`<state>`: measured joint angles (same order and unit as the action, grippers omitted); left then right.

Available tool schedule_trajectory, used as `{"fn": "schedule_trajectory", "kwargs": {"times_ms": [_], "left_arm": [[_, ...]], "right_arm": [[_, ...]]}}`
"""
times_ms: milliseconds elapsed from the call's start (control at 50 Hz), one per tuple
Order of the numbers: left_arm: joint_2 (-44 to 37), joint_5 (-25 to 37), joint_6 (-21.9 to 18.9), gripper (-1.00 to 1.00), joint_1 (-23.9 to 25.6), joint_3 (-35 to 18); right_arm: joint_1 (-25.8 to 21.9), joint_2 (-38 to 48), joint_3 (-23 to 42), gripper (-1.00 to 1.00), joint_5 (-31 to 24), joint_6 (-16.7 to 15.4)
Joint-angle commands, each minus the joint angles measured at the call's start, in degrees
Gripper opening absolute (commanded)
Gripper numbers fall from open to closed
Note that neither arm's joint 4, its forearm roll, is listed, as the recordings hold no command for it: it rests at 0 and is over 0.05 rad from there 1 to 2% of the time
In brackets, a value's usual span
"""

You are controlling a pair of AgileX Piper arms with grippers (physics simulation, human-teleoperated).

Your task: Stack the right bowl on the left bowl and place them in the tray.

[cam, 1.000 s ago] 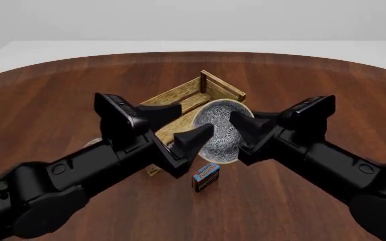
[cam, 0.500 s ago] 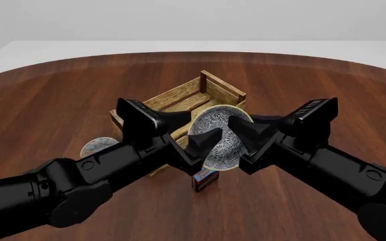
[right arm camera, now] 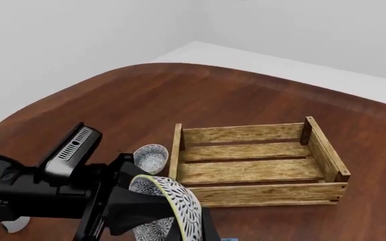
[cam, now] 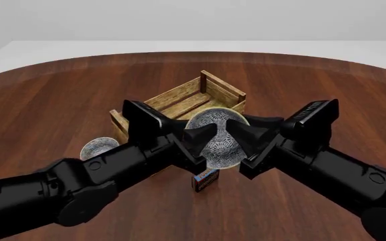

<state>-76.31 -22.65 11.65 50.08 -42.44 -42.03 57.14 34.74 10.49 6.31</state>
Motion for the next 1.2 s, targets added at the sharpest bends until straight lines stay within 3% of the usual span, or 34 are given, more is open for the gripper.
{"fn": "schedule_trajectory", "kwargs": {"times_ms": [20, 40, 60, 380, 740, 1060, 1200], "left_arm": [[0.84, 0.64, -2.11, -1.00, -1.32, 0.66], [0.99, 0.59, -2.09, -1.00, -1.39, 0.75], [1.11, 0.68, -2.12, -1.00, -1.34, 0.75], [2.82, 1.54, -3.21, -1.00, -2.73, 0.60], [-0.66, 3.41, -5.00, -1.00, -6.99, -5.51], [5.71, 5.75, -10.96, -1.00, -15.34, -4.40], [10.06, 8.41, -10.46, -1.00, -17.56, -4.03]], "right_arm": [[0.69, -0.67, 0.51, -1.00, -0.13, 0.09], [0.77, -0.57, 0.57, -1.00, -0.17, -0.17], [1.12, -0.47, 0.61, 1.00, -0.13, -0.18], [0.88, -1.72, 0.57, 1.00, -1.52, -0.61], [-1.44, -6.67, -0.18, 1.00, -4.58, -1.08], [-2.75, -8.96, 0.10, 1.00, -6.09, -1.97], [-2.76, -10.52, 0.16, 1.00, -7.17, -2.19]]}}
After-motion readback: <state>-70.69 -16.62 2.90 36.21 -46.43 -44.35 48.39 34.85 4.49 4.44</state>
